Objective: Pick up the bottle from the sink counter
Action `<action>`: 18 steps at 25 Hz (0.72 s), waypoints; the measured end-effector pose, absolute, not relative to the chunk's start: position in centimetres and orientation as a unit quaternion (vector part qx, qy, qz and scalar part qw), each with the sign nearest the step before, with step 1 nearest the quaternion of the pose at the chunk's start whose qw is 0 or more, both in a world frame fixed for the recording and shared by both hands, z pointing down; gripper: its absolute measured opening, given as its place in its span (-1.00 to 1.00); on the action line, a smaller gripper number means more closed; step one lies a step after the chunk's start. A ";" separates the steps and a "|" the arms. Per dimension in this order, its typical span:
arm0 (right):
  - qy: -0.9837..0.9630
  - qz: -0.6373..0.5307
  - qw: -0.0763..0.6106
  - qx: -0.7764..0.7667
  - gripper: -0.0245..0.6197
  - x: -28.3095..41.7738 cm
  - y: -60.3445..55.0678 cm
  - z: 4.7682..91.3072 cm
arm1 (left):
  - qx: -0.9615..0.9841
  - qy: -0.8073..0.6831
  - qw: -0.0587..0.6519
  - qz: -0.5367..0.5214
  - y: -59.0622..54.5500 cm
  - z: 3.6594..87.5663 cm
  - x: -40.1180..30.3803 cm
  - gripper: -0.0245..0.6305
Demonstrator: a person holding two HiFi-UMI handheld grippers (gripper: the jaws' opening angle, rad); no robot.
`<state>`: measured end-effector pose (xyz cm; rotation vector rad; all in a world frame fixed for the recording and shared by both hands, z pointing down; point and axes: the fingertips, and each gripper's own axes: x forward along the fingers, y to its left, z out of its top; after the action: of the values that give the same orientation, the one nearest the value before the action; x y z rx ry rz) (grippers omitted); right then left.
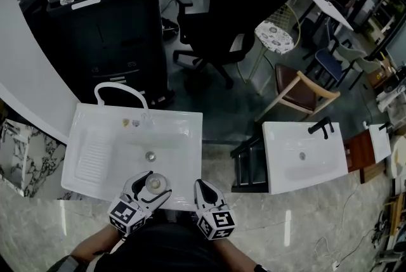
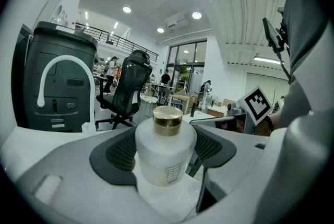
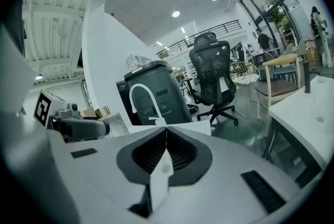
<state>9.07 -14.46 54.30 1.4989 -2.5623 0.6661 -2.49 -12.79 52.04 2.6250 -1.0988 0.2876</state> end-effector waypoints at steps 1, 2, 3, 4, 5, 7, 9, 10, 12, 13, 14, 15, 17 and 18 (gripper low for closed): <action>-0.842 0.218 0.049 0.492 -0.90 9.0 -14.5 54.2 | 0.910 -0.379 0.139 0.099 -12.6 51.9 -2.4 0.10; -0.842 0.217 0.049 0.491 -0.90 9.0 -14.4 54.1 | 0.911 -0.377 0.137 0.099 -12.5 51.8 -2.3 0.10; -0.842 0.216 0.048 0.491 -0.90 9.1 -14.4 54.1 | 0.912 -0.375 0.134 0.098 -12.4 51.6 -2.2 0.10; -0.843 0.215 0.048 0.491 -0.90 9.1 -14.4 54.0 | 0.913 -0.373 0.132 0.097 -12.3 51.4 -2.0 0.10; -0.843 0.214 0.048 0.491 -0.90 9.1 -14.4 54.0 | 0.914 -0.372 0.131 0.096 -12.3 51.4 -1.9 0.10; -0.843 0.213 0.048 0.491 -0.90 9.0 -14.4 54.0 | 0.915 -0.369 0.132 0.096 -12.3 51.4 -1.8 0.10; -0.843 0.213 0.048 0.491 -0.90 9.0 -14.3 54.1 | 0.916 -0.367 0.132 0.096 -12.2 51.3 -1.6 0.10; -0.843 0.214 0.047 0.492 -0.90 9.1 -14.3 54.1 | 0.916 -0.367 0.131 0.097 -12.3 51.1 -1.5 0.10; -0.842 0.214 0.044 0.493 -0.90 9.2 -14.2 54.0 | 0.917 -0.364 0.131 0.097 -12.2 51.0 -1.4 0.10; -0.842 0.215 0.042 0.493 -0.90 9.3 -14.2 53.9 | 0.918 -0.362 0.131 0.096 -12.0 51.1 -1.3 0.10; -0.842 0.215 0.040 0.493 -0.90 9.3 -14.2 53.9 | 0.918 -0.361 0.132 0.095 -12.0 51.3 -1.3 0.10; -0.842 0.215 0.039 0.493 -0.90 9.3 -14.3 53.8 | 0.919 -0.360 0.133 0.095 -12.0 51.4 -1.3 0.10; -0.843 0.214 0.039 0.492 -0.90 9.2 -14.3 53.8 | 0.918 -0.359 0.135 0.098 -12.0 51.6 -1.3 0.10; -0.843 0.214 0.039 0.492 -0.90 9.1 -14.4 53.8 | 0.918 -0.359 0.135 0.100 -11.9 51.7 -1.3 0.10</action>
<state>9.15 -14.37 53.84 1.5070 -2.5850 0.6564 -1.26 -11.95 51.65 2.6608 -1.0389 0.2885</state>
